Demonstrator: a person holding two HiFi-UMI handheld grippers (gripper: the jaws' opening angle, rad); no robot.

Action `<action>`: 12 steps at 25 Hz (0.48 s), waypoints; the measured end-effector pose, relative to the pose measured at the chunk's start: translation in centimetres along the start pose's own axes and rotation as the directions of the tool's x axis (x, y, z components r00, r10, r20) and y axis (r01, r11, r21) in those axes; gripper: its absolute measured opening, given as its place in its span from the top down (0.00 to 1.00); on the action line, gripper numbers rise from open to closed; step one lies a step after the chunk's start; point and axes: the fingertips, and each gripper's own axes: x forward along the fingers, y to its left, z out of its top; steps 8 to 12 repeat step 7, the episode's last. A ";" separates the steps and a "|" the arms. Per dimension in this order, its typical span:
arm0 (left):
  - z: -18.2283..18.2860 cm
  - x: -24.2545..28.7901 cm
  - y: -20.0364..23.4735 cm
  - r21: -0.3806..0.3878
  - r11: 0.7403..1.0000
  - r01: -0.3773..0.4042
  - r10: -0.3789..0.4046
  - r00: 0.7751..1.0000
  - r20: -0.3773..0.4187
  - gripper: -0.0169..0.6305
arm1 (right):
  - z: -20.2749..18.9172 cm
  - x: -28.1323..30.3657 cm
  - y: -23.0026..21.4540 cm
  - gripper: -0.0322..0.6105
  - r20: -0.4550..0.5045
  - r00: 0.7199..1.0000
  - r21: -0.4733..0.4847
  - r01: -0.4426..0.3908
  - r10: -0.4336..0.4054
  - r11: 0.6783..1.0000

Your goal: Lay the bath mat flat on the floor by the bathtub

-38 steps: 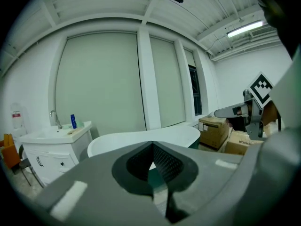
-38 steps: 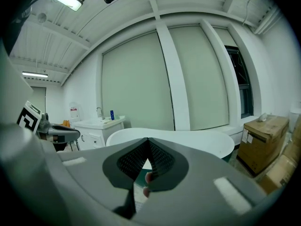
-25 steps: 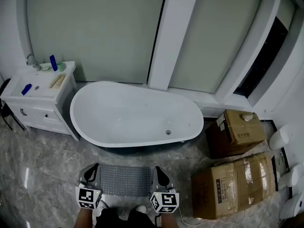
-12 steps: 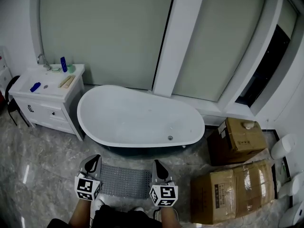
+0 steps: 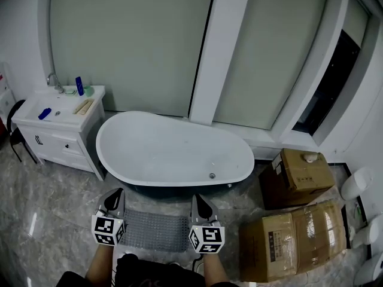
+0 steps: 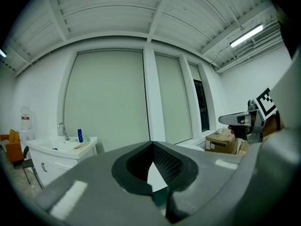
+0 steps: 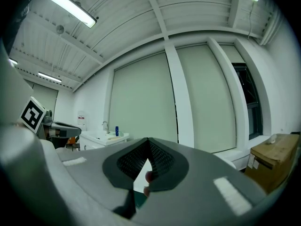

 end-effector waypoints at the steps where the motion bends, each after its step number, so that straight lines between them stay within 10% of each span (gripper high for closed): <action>1: 0.1 0.0 0.0 -0.001 1.000 -0.006 0.006 1.000 0.001 0.97 | 0.0 -0.1 -0.1 0.91 0.001 1.000 -0.003 0.002 -0.002 1.000; 12: 0.2 -0.6 -1.5 0.006 1.000 -0.017 0.017 1.000 0.007 0.97 | -0.3 -1.8 -0.8 0.91 0.002 1.000 -0.018 0.010 -0.010 1.000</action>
